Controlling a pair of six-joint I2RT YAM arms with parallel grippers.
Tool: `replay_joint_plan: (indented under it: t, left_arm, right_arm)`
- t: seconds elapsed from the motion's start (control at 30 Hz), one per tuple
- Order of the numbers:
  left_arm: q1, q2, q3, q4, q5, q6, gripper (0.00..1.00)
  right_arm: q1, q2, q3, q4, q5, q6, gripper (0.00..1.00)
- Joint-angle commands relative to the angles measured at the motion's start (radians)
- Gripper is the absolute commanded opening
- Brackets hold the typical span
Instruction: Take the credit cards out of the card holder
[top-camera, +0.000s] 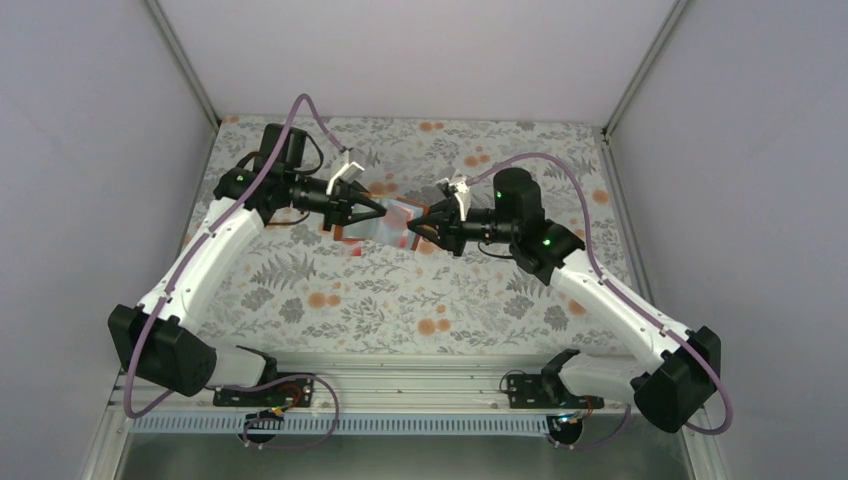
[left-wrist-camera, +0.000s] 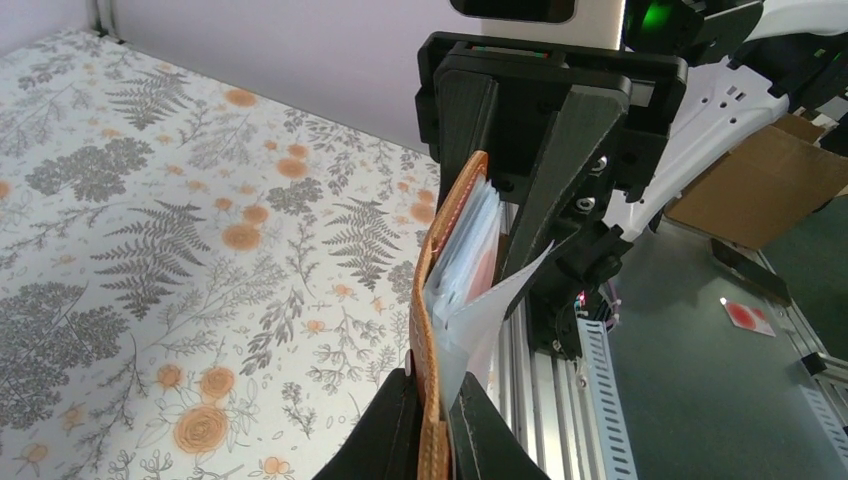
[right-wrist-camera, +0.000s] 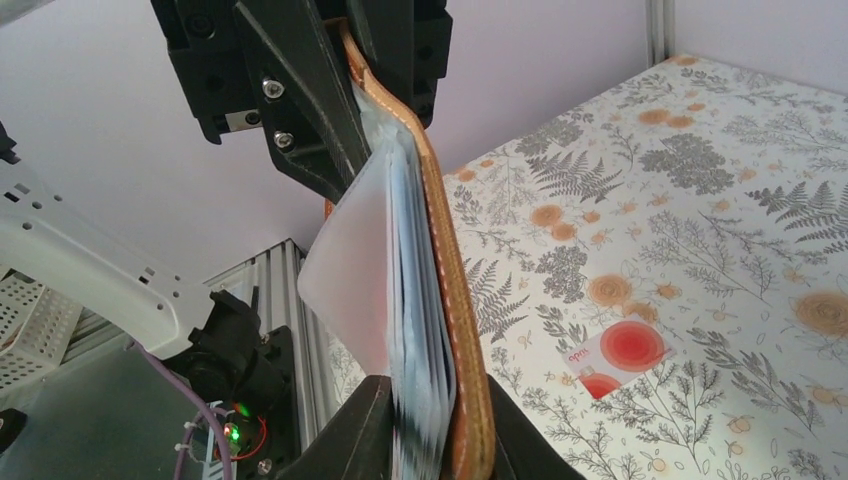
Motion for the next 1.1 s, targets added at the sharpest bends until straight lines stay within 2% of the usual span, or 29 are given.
replay_joint_plan:
  t: [0.0,0.13,0.27,0.33,0.37,0.4,0.43,0.47,0.5,0.57,0.63,0.7,0.97,1.03,1.07]
  left_arm:
    - [0.002,-0.027,0.005,0.007,0.056,0.025,0.02]
    - [0.002,-0.028,-0.002,0.012,0.056,0.023,0.02]
    - [0.002,-0.028,-0.001,0.013,0.053,0.02,0.02]
    - [0.002,-0.031,-0.004,0.026,0.025,-0.008,0.03]
    - [0.002,-0.033,-0.005,0.042,-0.013,-0.033,0.13]
    - [0.004,-0.036,-0.004,0.059,-0.063,-0.054,0.41]
    - [0.005,-0.037,-0.002,0.069,-0.124,-0.069,0.62]
    - [0.004,-0.036,0.003,0.072,-0.179,-0.075,0.71]
    - [0.004,-0.027,0.011,0.069,-0.241,-0.074,0.75]
    - [0.004,-0.01,0.038,0.052,-0.33,-0.068,0.77]
    - [0.004,-0.001,0.056,0.039,-0.357,-0.056,0.76]
    - [-0.002,-0.007,0.047,0.041,-0.339,-0.049,0.74]
    - [-0.069,-0.008,-0.009,0.033,-0.207,-0.012,0.61]
    - [-0.086,0.005,-0.012,0.038,-0.197,-0.015,0.62]
    - [-0.092,0.011,-0.012,0.045,-0.211,-0.022,0.68]
  right_arm:
    - [-0.005,0.017,0.018,0.051,0.028,0.052,0.21]
    - [-0.005,0.044,0.03,0.054,0.024,0.06,0.21]
    - [-0.005,0.058,0.042,0.05,-0.003,0.06,0.05]
    - [-0.005,0.052,0.037,0.046,0.011,0.063,0.04]
    - [-0.006,0.051,0.037,0.034,0.045,0.068,0.04]
    - [-0.006,0.055,0.042,-0.003,0.092,0.075,0.04]
    - [-0.008,0.065,0.051,-0.044,0.162,0.085,0.04]
    - [-0.011,0.081,0.066,-0.101,0.257,0.102,0.04]
    - [-0.012,0.109,0.089,-0.165,0.362,0.126,0.04]
    - [-0.012,0.189,0.151,-0.33,0.609,0.19,0.04]
    - [-0.013,0.281,0.2,-0.445,0.836,0.247,0.04]
    - [-0.011,0.336,0.237,-0.497,0.907,0.264,0.04]
    - [0.063,0.44,0.383,-0.53,0.902,0.279,0.04]
    - [0.067,0.449,0.391,-0.499,0.796,0.266,0.04]
    - [0.067,0.441,0.384,-0.469,0.724,0.262,0.04]
